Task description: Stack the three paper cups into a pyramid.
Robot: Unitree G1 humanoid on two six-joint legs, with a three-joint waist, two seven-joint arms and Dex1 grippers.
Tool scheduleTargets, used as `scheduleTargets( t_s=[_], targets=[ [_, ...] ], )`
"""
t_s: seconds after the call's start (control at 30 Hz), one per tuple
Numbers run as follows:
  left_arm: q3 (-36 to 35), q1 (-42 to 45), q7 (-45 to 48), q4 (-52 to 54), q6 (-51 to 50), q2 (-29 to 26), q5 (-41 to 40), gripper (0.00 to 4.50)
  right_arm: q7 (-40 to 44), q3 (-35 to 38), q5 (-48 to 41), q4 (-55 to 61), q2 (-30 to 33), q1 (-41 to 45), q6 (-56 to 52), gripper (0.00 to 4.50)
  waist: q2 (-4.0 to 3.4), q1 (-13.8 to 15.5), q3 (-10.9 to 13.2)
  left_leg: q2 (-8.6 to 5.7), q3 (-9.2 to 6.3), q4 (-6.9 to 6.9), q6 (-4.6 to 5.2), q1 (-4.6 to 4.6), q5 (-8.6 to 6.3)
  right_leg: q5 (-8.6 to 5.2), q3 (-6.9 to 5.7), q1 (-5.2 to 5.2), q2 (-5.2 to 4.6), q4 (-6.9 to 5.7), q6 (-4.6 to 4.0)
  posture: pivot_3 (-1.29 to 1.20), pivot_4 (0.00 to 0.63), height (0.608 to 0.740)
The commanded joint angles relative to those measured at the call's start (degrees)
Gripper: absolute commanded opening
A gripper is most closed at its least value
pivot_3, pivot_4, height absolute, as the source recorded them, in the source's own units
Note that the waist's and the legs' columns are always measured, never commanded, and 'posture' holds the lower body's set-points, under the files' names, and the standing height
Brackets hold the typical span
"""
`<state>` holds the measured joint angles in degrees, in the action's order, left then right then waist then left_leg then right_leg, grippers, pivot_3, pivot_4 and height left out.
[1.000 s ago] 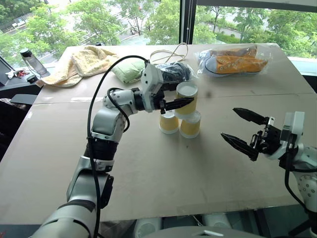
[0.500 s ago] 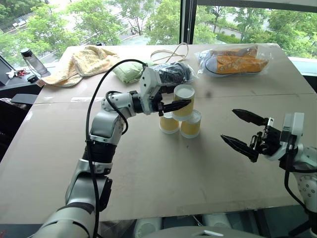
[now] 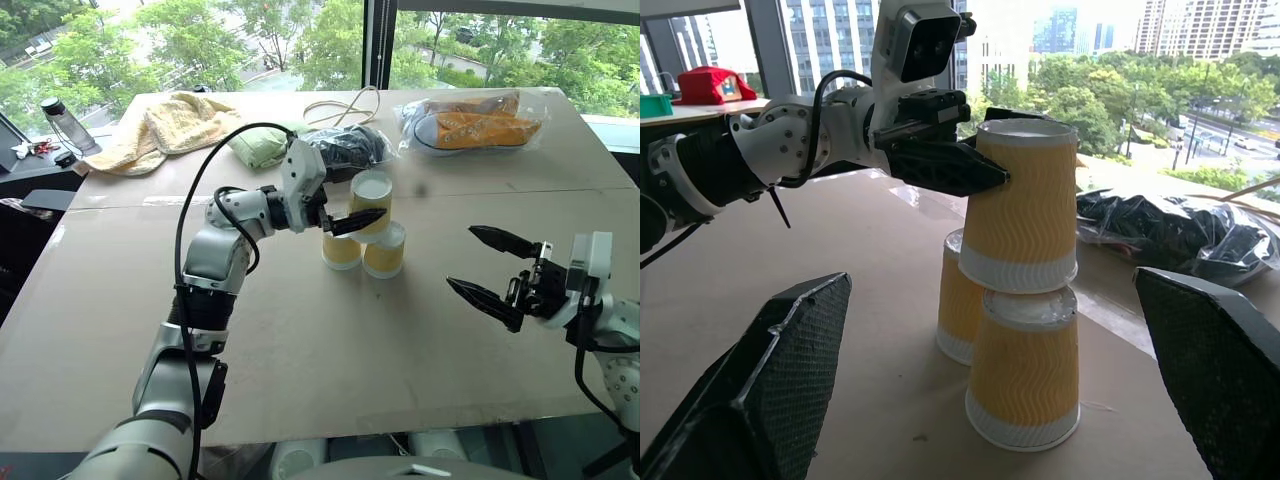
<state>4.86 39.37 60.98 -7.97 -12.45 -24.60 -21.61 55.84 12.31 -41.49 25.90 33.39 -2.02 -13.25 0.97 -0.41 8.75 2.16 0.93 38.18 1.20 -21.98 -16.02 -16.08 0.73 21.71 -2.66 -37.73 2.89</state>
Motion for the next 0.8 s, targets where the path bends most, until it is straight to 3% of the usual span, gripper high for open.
scheduleTargets(
  t_s=[0.03,0.3,0.47,0.63,0.7,0.8],
  targets=[
    [-2.0,-1.1,-0.4,3.1,0.1,0.0,-1.7,4.45,0.8,2.3,-0.9,0.3,0.7,0.0,1.3,4.5,0.0,0.0,0.0,0.0,0.0,0.0,0.0,0.0,0.0,0.0,0.01,0.0,0.0,-0.01,0.0,0.0,0.15,0.74],
    [-5.3,-3.7,-1.6,7.8,-1.6,-0.3,-5.3,4.45,1.5,2.3,-0.7,-0.3,0.6,-0.2,1.4,4.5,0.0,0.0,0.0,0.01,-0.01,0.02,0.0,0.0,0.0,0.0,0.0,0.0,-0.01,-0.01,0.0,0.0,0.15,0.74],
    [-9.7,-9.9,0.2,16.6,-5.7,-3.0,-13.3,4.45,2.3,2.8,-0.2,-1.6,0.7,-0.6,2.0,4.5,0.0,-0.3,0.0,0.05,0.01,0.01,0.0,0.02,0.0,0.0,0.04,0.0,-0.01,-0.04,0.0,0.0,0.15,0.74],
    [-14.3,-22.3,-1.2,23.0,-10.3,-7.7,-16.7,4.45,3.6,2.7,1.2,-4.2,0.1,-2.5,3.6,4.5,-0.02,-0.2,0.0,0.14,0.02,-0.01,0.0,0.06,0.0,0.0,0.07,-0.01,-0.04,-0.05,0.0,0.0,0.15,0.74],
    [-17.5,-29.1,-3.6,24.6,-11.7,-7.2,-18.9,4.45,3.5,2.9,1.9,-6.5,-1.6,-3.5,5.7,4.5,-0.03,-0.3,0.0,0.15,0.07,-0.02,0.0,0.12,0.0,-0.01,0.11,-0.03,-0.06,-0.06,-0.01,0.0,0.15,0.74],
    [-16.7,-40.3,-3.3,27.6,-9.8,-6.9,-17.0,4.45,4.7,2.6,4.2,-10.5,-2.8,-5.0,8.9,4.5,-0.04,-0.3,0.0,0.2,0.12,-0.07,0.0,0.14,-0.01,-0.01,0.16,-0.04,-0.11,-0.03,-0.01,0.0,0.15,0.74]
  ],
)
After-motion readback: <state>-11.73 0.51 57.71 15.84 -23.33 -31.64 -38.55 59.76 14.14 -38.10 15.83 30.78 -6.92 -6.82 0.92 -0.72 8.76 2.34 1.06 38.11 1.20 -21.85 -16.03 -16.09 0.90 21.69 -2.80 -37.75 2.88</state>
